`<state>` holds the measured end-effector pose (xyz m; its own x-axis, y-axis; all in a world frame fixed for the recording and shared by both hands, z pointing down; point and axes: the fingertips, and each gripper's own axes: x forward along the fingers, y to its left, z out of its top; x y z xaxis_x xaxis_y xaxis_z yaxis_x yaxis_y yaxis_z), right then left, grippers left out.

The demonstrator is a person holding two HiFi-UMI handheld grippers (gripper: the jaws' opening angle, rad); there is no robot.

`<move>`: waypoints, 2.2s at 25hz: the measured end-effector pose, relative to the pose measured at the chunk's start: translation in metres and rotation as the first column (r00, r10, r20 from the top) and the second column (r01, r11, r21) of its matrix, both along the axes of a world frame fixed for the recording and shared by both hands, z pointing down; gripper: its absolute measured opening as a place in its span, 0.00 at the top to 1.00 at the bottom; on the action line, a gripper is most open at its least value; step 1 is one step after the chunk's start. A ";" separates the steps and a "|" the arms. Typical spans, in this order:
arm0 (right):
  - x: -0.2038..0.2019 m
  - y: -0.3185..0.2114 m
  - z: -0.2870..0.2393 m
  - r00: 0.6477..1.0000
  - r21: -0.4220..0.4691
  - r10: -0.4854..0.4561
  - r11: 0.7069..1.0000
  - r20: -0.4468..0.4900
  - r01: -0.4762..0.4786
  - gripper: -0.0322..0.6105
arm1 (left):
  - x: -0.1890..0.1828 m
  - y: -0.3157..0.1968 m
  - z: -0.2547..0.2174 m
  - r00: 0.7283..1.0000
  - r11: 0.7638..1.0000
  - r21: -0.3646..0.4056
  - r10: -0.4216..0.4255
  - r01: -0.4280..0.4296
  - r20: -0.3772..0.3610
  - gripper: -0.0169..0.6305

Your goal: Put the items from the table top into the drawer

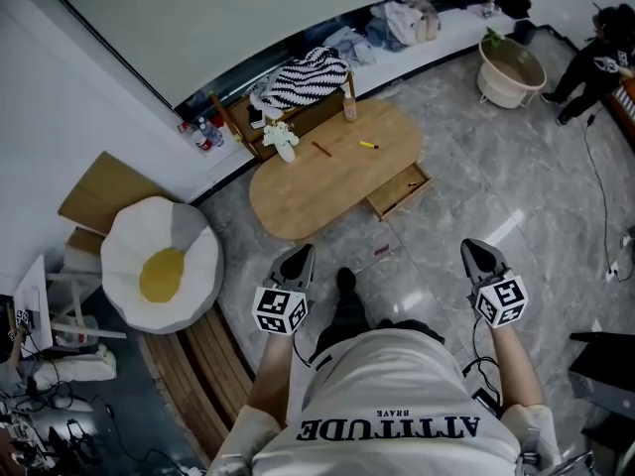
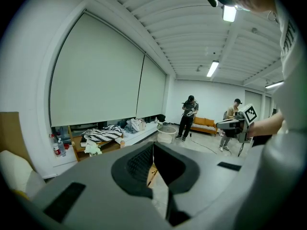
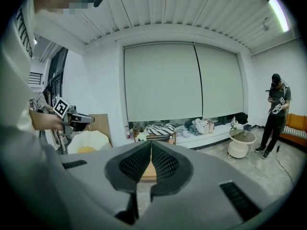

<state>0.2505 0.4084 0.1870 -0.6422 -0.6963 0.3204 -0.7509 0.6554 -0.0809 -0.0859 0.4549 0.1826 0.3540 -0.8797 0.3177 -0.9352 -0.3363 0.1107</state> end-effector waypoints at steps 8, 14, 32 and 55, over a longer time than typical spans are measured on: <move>-0.049 -0.050 -0.004 1.000 -0.011 0.008 1.000 0.003 -0.008 0.92 | -0.037 -0.067 0.008 0.998 0.998 -0.012 0.066 -0.066 -0.017 0.94; -0.093 -0.090 -0.007 0.999 -0.015 0.044 0.999 -0.020 -0.044 0.92 | -0.074 -0.119 0.011 0.992 0.992 -0.011 0.126 -0.126 -0.026 0.94; -0.182 -0.155 0.000 0.998 -0.048 0.044 0.998 -0.053 -0.047 0.92 | -0.143 -0.209 0.035 0.975 0.975 -0.053 0.211 -0.214 -0.063 0.94; -0.142 -0.321 0.036 0.988 -0.133 -0.141 0.982 -0.058 0.132 0.92 | -0.078 -0.301 0.061 0.991 0.996 -0.088 0.015 -0.027 -0.131 0.94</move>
